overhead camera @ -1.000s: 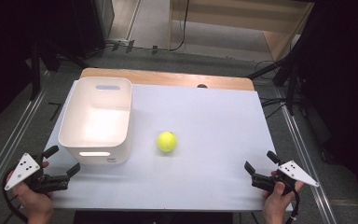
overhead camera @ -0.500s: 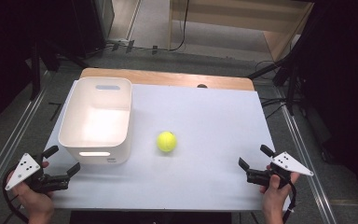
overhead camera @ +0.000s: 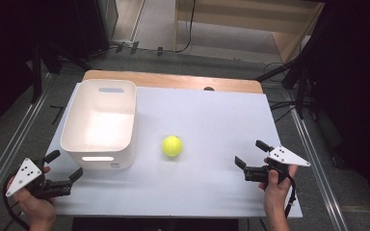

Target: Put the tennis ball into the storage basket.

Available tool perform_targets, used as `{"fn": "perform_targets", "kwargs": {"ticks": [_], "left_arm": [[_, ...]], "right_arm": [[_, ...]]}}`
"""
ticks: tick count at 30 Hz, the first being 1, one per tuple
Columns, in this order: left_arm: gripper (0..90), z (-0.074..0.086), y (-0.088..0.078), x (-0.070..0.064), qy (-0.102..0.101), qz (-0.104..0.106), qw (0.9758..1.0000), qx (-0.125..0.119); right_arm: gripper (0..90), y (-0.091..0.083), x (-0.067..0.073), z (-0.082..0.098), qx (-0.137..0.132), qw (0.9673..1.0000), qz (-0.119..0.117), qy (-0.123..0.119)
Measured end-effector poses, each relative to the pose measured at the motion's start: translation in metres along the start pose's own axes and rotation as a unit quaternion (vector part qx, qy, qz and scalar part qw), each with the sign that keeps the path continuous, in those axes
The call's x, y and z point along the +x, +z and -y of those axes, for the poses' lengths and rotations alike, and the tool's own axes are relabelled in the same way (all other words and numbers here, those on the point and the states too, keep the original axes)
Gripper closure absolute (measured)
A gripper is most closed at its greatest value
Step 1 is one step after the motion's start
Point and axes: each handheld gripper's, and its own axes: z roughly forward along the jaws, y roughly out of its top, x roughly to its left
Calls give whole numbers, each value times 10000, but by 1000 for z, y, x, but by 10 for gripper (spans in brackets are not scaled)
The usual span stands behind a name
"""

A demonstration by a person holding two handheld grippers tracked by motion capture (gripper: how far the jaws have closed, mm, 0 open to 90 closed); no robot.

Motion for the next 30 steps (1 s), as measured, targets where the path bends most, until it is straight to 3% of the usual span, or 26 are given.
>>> {"fn": "perform_targets", "kwargs": {"ticks": [5,11,30], "left_arm": [[0,0,-1,0,12,-4,10000,10],[0,0,-1,0,12,-10,10000,25],[0,0,-1,0,-2,7,10000,1]], "right_arm": [[0,9,5,-8,40,10000,3,11],[0,17,9,-19,192,9994,-256,-127],[0,52,24,-38,566,9966,-506,-315]]}}
